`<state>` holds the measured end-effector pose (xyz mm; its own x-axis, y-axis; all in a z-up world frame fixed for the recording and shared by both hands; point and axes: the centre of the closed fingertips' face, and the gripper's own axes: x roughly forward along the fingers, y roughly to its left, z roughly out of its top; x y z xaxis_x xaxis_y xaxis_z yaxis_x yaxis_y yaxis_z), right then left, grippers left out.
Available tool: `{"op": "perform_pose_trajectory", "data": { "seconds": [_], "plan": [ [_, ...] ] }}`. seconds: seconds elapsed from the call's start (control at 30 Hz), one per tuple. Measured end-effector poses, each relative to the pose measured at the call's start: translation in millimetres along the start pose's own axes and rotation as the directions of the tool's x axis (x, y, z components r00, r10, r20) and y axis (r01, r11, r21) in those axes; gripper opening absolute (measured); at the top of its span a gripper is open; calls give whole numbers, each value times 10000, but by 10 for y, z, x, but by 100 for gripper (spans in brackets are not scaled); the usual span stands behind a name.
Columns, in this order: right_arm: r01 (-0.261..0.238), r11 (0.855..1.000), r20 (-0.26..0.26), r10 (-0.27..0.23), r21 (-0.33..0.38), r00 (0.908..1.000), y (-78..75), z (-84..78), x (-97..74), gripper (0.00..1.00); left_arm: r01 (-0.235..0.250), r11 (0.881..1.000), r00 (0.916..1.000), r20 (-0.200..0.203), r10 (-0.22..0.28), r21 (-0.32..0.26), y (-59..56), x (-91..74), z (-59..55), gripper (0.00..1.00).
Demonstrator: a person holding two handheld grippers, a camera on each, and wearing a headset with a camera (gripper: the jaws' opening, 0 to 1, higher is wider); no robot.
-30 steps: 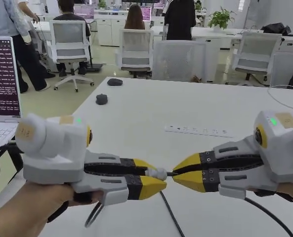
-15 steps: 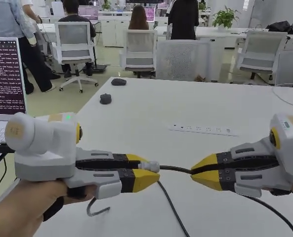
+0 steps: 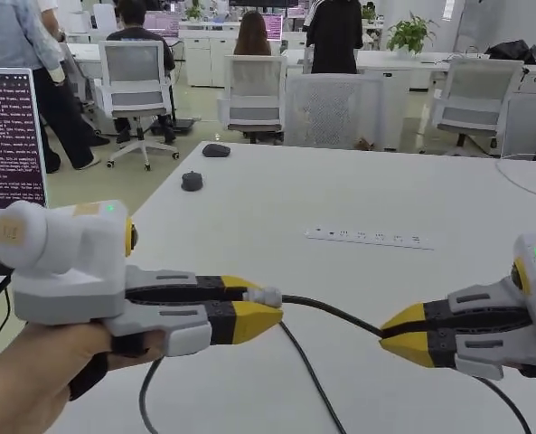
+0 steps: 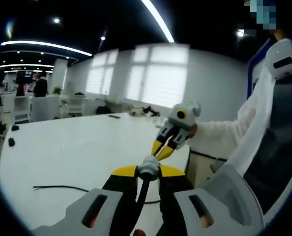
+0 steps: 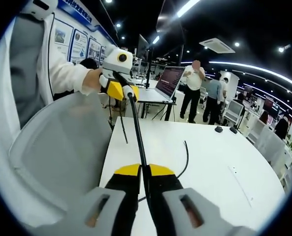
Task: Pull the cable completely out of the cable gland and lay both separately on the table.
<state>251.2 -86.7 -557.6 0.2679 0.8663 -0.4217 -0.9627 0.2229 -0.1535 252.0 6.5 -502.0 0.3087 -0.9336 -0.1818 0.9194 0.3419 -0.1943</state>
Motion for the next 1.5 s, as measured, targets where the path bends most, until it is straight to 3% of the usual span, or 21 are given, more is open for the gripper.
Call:
{"op": "perform_pose_trajectory", "data": {
  "seconds": [0.6,0.73,0.93,1.1,1.27,1.5],
  "plan": [
    [-132,9998,-141,135,156,9998,-32,15,5,5,197,9997,9998,47,-196,-166,42,14,37,16],
    [-160,9998,398,155,126,9991,-37,196,11,14,188,9995,9996,232,-182,-266,74,-7,85,16],
    [-550,9982,1519,577,-221,9867,39,652,138,13,278,9994,9995,155,-275,-228,63,12,86,16],
    [-760,9951,2010,874,-637,9757,106,917,251,13,464,9987,9989,50,-463,-204,16,49,74,16],
    [-998,9917,2140,1152,-815,9700,144,1003,335,11,613,9980,9981,-8,-613,-121,-29,74,80,16],
    [-1129,9904,2104,1274,-794,9693,161,974,348,5,740,9972,9973,-13,-740,-45,-64,85,88,16]
  ]
}}
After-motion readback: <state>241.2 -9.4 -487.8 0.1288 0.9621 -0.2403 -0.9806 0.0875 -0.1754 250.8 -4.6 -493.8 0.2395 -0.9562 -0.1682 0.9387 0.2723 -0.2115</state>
